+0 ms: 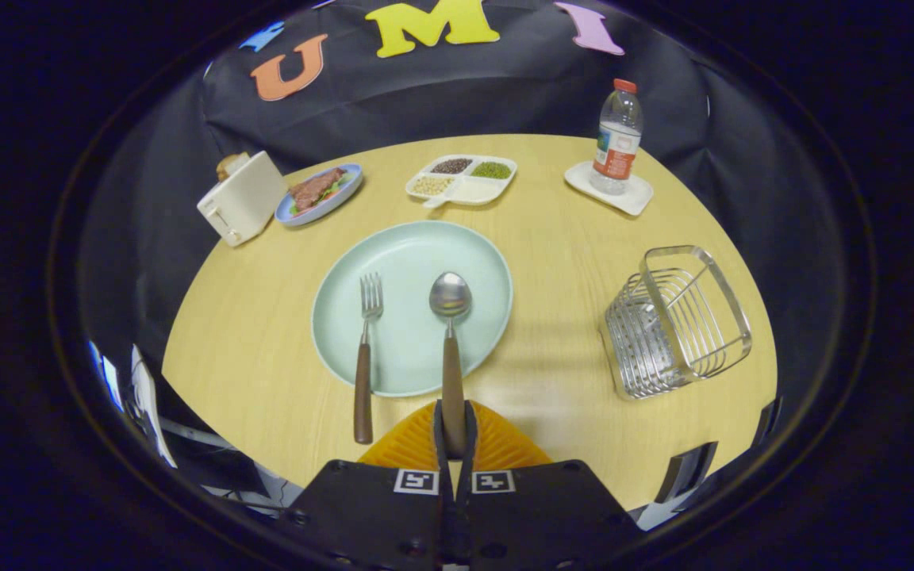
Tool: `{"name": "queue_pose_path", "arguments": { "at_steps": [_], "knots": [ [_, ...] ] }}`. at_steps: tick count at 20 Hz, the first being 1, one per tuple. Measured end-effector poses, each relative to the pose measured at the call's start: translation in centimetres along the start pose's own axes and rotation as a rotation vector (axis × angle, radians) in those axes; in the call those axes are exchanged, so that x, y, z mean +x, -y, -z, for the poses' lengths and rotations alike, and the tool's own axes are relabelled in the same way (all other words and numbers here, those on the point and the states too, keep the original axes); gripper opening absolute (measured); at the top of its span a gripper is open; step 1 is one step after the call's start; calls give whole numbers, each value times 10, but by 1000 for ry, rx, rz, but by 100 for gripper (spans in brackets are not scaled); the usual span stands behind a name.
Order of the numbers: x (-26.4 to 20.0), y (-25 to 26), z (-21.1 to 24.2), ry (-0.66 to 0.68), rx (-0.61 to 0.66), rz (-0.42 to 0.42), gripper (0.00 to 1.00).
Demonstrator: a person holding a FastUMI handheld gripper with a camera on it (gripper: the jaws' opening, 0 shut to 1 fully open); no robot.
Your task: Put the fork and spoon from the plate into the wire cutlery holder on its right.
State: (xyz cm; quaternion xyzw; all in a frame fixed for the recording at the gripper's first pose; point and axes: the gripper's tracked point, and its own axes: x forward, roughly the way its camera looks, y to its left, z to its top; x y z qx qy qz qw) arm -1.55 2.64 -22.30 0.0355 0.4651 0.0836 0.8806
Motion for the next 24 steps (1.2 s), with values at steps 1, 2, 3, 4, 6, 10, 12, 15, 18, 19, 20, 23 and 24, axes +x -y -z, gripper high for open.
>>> {"name": "queue_pose_path", "arguments": {
  "at_steps": [1, 2, 3, 4, 6, 10, 12, 15, 18, 19, 20, 23, 24],
  "knots": [
    [-5, -1, -5, 16, 6, -7, 1],
    [-9, -2, -10, 27, 13, -16, 0],
    [-13, -4, -11, 33, 18, -28, 0],
    [-17, -5, -11, 33, 19, -39, 0],
    [-23, -4, -12, 28, 23, -55, 0],
    [-43, -5, -10, 8, 48, -129, 0],
    [-61, 8, -17, 26, 43, -127, 0],
    [-94, 46, -28, 57, 37, -95, 0],
    [-128, 94, -41, 95, 35, -32, 0],
    [-137, 109, -44, 109, 39, -13, 0],
    [-146, 122, -45, 117, 44, 6, 0],
    [-161, 152, -38, 109, 43, 53, 0],
    [-164, 159, -34, 101, 45, 62, 0]
  ]
}}
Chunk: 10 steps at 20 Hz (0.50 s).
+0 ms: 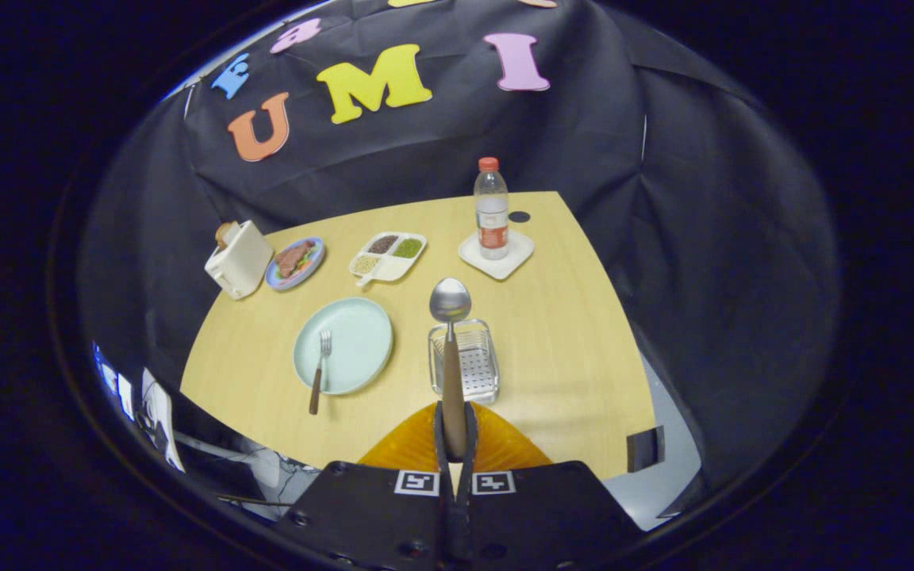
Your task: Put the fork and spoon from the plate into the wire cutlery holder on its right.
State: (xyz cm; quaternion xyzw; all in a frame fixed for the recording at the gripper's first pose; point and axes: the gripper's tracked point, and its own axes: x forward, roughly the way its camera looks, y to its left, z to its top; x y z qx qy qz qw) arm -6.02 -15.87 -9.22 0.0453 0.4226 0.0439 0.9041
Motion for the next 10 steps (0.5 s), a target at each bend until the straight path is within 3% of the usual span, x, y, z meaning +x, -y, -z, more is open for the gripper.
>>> {"name": "queue_pose_path", "arguments": {
  "at_steps": [10],
  "knots": [
    [17, 2, 30, -129, 36, 2, 0]
  ]
}}
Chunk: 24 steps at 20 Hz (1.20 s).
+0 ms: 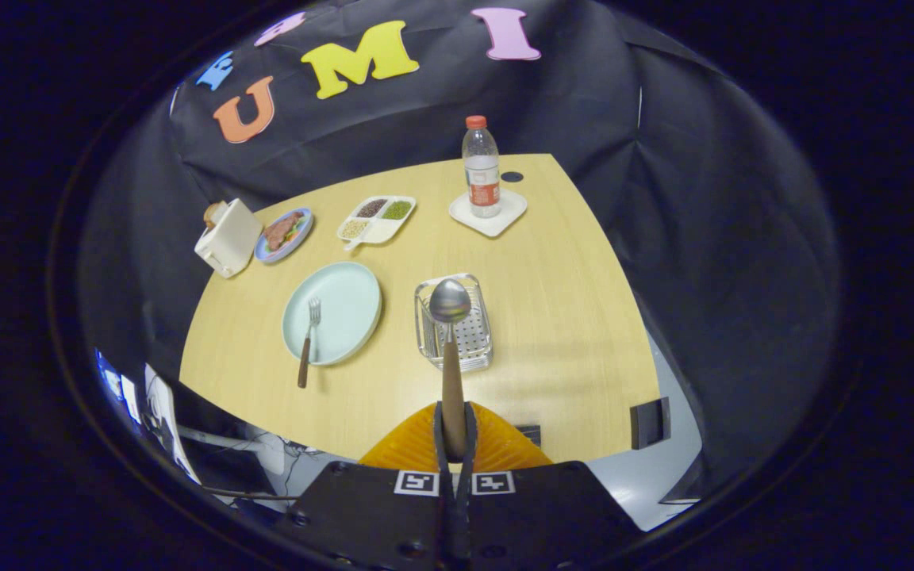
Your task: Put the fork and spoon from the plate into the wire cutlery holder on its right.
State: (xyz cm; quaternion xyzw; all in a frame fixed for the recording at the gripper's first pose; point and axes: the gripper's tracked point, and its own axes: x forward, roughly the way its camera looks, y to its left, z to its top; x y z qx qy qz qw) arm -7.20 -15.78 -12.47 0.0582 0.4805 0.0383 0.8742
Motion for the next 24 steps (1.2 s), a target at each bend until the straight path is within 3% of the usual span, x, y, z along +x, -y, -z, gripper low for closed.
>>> {"name": "queue_pose_path", "arguments": {
  "at_steps": [11, 15, 17, 22, 24],
  "knots": [
    [24, -3, -1, -64, 61, 28, 3],
    [27, -9, -16, -7, 95, 37, 7],
    [22, -10, -25, 35, 105, 67, 24],
    [4, -37, -45, 199, 68, 50, 75],
    [4, -51, -45, 233, 51, 51, 82]
  ]
}}
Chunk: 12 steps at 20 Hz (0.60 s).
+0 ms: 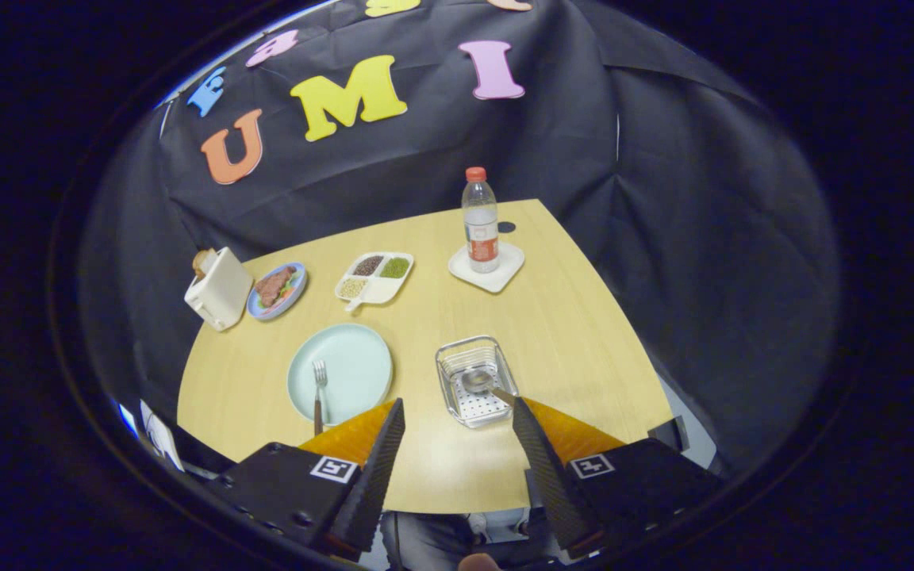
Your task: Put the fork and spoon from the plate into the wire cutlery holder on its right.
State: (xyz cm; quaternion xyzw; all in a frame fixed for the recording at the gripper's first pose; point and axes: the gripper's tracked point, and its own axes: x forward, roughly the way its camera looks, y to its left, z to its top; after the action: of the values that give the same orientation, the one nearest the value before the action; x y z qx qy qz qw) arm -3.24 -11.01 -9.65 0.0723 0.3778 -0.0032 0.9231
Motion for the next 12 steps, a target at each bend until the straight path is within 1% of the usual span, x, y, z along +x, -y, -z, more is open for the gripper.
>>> {"name": "queue_pose_path", "arguments": {
  "at_steps": [1, 4, 8, 12],
  "knots": [
    [0, -9, 2, 5, -10, -7, 82],
    [7, -45, 8, 0, -25, -51, 88],
    [30, -92, 30, -27, -64, -96, 88],
    [48, -122, 46, -47, -90, -105, 88]
  ]
}}
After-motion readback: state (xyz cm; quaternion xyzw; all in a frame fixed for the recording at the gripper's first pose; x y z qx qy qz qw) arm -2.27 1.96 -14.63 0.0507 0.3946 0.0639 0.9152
